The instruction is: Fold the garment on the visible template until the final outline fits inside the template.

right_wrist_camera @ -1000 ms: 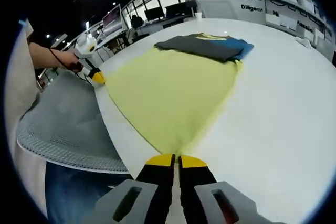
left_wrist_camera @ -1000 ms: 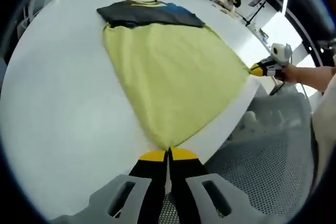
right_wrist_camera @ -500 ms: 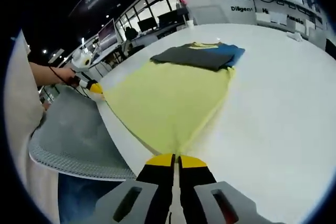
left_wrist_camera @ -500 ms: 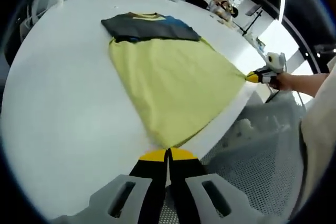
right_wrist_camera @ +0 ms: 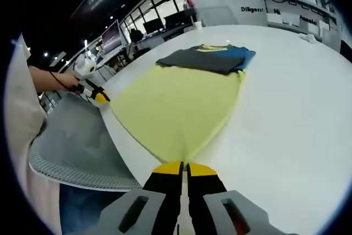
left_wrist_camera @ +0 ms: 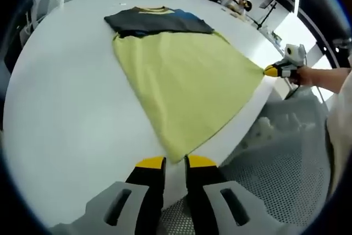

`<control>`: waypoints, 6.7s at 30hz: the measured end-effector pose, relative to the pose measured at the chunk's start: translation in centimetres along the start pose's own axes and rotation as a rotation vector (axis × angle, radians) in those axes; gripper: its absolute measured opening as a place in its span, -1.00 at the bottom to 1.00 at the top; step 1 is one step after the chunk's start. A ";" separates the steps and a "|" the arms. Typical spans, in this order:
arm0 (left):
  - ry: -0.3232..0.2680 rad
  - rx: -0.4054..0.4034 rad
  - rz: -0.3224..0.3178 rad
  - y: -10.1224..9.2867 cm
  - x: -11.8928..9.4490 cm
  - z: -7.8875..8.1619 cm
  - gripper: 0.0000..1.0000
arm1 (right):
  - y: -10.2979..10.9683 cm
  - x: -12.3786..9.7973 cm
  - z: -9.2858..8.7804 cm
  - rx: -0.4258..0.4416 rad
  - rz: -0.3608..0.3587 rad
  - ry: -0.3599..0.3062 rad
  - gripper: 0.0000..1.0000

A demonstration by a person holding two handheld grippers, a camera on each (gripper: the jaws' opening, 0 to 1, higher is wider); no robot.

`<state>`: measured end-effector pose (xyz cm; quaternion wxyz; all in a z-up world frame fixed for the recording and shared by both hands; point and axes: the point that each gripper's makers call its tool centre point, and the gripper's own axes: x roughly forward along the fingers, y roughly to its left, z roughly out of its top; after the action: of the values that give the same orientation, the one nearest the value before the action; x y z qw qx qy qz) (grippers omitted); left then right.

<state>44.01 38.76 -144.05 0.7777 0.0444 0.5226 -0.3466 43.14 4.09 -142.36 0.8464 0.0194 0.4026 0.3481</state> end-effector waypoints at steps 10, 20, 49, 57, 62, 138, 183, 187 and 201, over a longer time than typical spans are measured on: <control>0.039 0.091 0.037 0.2 0.4 -0.3 -0.90 | -0.1 -0.2 -0.2 0.003 0.000 -0.005 -1.00; -0.015 0.015 -0.030 -0.6 -2.4 1.7 -0.93 | 0.4 -1.4 1.6 -0.007 0.017 -0.046 -1.00; -0.226 -0.025 -0.089 1.5 -10.3 14.3 -0.94 | -0.6 -5.6 13.9 -0.068 0.035 -0.276 -1.00; -0.278 -0.033 -0.081 4.0 -10.2 19.6 -0.94 | -4.2 -4.0 19.0 -0.045 0.000 -0.332 -1.00; -0.285 -0.029 -0.081 5.7 -9.2 22.7 -0.94 | -6.7 -2.5 21.1 -0.023 -0.016 -0.352 -1.00; -0.289 -0.280 -0.030 17.7 3.8 30.1 -0.61 | -19.9 12.0 23.4 0.168 -0.100 -0.182 -0.77; -0.181 -0.136 -0.060 10.9 5.8 17.9 -0.76 | -13.4 9.7 13.5 -0.025 0.050 -0.013 -0.87; -0.185 -0.078 -0.052 10.4 6.2 17.7 -0.94 | -13.2 9.7 13.3 -0.054 0.061 0.001 -0.95; -0.193 -0.014 -0.058 10.8 5.0 17.7 -0.99 | -14.1 9.3 13.4 -0.104 0.033 -0.015 -0.80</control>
<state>65.29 36.84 -143.44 0.8142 -0.0097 0.4488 -0.3682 64.54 2.36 -143.91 0.8433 -0.0152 0.3772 0.3825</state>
